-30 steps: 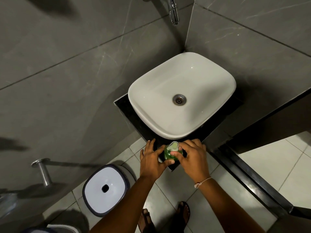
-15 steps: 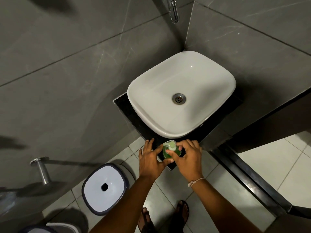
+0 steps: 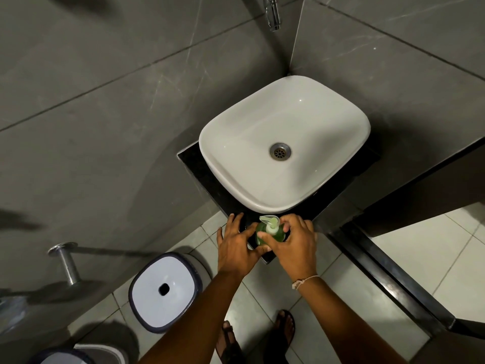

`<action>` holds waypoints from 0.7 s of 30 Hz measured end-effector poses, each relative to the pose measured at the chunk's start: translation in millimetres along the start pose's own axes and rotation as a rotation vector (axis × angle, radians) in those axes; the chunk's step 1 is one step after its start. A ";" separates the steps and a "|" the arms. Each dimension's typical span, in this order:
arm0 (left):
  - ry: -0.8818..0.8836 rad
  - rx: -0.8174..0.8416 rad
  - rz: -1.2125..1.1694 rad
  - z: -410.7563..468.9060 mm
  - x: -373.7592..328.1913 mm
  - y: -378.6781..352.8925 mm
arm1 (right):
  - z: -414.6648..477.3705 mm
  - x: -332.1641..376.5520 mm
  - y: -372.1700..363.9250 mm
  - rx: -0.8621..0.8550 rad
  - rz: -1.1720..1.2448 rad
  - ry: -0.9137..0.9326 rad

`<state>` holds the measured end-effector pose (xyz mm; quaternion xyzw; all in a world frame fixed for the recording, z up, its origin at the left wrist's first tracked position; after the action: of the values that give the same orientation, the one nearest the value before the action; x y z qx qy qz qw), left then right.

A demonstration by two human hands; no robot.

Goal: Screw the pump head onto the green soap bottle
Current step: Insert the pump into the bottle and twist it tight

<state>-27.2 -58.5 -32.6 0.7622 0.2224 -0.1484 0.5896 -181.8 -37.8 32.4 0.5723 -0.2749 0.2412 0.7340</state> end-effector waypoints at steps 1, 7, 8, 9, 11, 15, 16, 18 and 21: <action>-0.001 -0.001 0.002 -0.4 -0.2 -0.5 | -2.2 -0.4 0.2 0.024 0.016 0.017; 0.005 -0.001 0.002 0.0 0.3 -0.3 | 0.4 -7.4 1.4 0.041 0.118 0.056; 0.005 -0.004 0.008 -0.4 0.3 -0.7 | 1.7 -6.8 1.7 0.017 0.106 0.036; 0.005 -0.008 0.015 -0.6 0.2 -1.1 | 1.9 -5.1 1.5 -0.004 0.107 0.013; 0.005 -0.012 0.029 -0.7 1.2 -2.0 | -0.6 -1.7 -1.0 -0.030 0.133 -0.029; -0.012 -0.009 0.044 0.6 0.9 -2.0 | -1.4 -1.1 -1.5 0.013 0.117 -0.021; -0.017 -0.007 0.044 1.2 0.6 -1.4 | -0.5 -0.3 -0.7 0.027 0.124 0.006; -0.023 -0.003 0.036 1.6 0.1 -0.4 | 1.0 2.2 1.7 0.041 0.144 0.060; -0.023 0.003 0.013 0.9 -0.9 0.7 | 4.9 6.3 6.8 0.015 0.132 0.095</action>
<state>-27.6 -59.6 -31.8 0.7628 0.2102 -0.1536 0.5919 -182.3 -40.8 42.5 0.5464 -0.2751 0.3177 0.7244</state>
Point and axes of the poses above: each hand's wrist, its own z-axis towards the middle knuckle, its own y-axis out of the back of the hand, x = y × z, the point moved 6 cm from there along z, towards the middle knuckle, and after that the axes turned 13 degrees about y, right-handed, at the moved point
